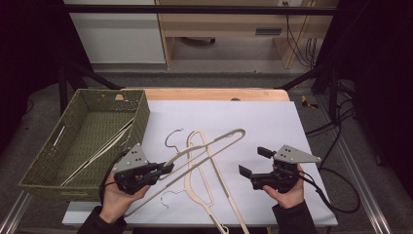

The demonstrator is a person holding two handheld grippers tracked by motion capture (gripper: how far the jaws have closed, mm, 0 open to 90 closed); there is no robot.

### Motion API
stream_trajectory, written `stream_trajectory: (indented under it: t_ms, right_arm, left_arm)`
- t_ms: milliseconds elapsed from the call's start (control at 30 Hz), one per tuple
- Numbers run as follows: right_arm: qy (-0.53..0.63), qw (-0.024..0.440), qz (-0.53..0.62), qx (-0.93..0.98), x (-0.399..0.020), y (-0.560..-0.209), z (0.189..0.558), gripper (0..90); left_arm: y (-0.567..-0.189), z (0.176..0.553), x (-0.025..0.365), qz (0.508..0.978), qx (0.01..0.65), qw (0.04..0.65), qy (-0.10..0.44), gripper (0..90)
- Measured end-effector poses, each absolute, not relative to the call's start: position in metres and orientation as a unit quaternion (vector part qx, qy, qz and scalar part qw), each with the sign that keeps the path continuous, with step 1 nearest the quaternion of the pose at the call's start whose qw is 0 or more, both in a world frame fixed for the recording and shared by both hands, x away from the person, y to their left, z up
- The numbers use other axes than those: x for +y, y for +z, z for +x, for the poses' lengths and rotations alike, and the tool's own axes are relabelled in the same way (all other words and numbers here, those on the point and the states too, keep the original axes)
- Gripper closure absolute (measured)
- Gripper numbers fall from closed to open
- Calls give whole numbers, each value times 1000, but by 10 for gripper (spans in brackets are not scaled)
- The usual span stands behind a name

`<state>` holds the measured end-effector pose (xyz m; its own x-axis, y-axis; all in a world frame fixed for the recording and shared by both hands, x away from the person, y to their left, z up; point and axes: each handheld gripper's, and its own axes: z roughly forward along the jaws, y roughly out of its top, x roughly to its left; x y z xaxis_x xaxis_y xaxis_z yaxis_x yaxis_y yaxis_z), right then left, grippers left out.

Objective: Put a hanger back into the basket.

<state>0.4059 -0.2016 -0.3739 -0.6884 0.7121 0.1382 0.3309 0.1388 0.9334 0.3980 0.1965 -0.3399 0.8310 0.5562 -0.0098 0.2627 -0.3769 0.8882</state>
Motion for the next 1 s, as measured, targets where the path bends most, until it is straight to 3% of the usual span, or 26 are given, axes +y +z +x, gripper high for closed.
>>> stream_trajectory:
  t_ms: [533,1000]
  right_arm:
    - [549,180,364,730,-211,-373,406,58]
    - [546,182,367,731,-212,-372,406,51]
  left_arm:
    - [-269,414,226,806,242,504,195,861]
    - [-235,432,278,794,257,497,236,861]
